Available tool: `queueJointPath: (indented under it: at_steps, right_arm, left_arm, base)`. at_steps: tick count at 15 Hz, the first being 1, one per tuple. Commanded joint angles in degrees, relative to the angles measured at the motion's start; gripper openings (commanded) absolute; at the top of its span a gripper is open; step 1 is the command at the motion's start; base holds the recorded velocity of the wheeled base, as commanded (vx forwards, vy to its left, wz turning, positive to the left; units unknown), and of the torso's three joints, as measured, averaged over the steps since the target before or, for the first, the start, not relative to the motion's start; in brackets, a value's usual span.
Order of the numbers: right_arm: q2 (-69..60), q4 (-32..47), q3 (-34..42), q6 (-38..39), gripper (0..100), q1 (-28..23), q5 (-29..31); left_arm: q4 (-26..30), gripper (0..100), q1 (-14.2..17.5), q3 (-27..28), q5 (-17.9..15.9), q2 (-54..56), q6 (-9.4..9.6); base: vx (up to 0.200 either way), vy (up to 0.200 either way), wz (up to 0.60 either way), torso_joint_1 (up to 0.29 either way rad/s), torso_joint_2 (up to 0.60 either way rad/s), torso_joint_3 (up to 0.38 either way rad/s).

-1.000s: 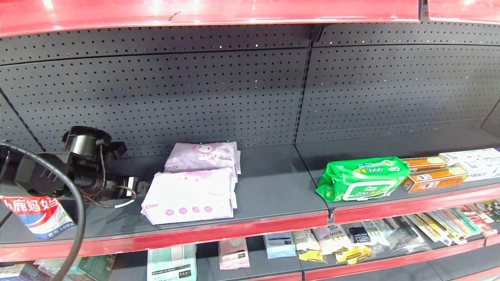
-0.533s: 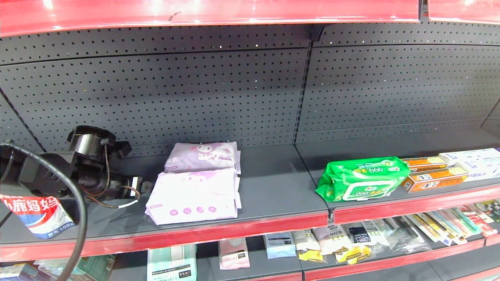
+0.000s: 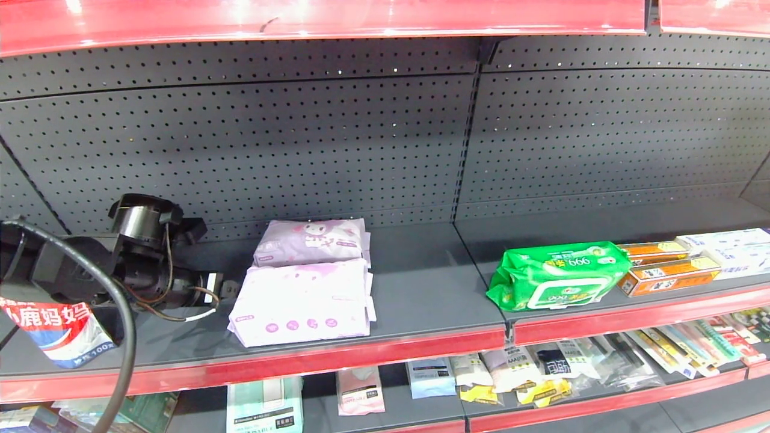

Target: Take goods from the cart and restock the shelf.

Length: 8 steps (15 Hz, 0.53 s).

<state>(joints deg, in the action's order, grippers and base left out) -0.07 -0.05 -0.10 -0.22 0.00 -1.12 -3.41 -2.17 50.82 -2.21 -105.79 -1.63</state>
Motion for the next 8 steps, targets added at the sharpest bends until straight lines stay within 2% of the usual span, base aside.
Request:
queueJointPath:
  at_steps: [1, 8]
  right_arm:
    - [0.1, 0.0, 0.0, 0.0, 100, 0.0, 0.0]
    - [0.1, 0.0, 0.0, 0.0, 100, 0.0, 0.0]
  left_arm:
    - [0.0, 100, 0.0, 0.2, 0.0, 0.0, -0.04]
    - [0.0, 100, -0.1, 0.2, 0.0, 0.0, -0.04]
  base:
    - [0.000, 0.000, 0.00, 0.000, 0.00, 0.000]
    - [0.000, 0.000, 0.00, 0.000, 0.00, 0.000]
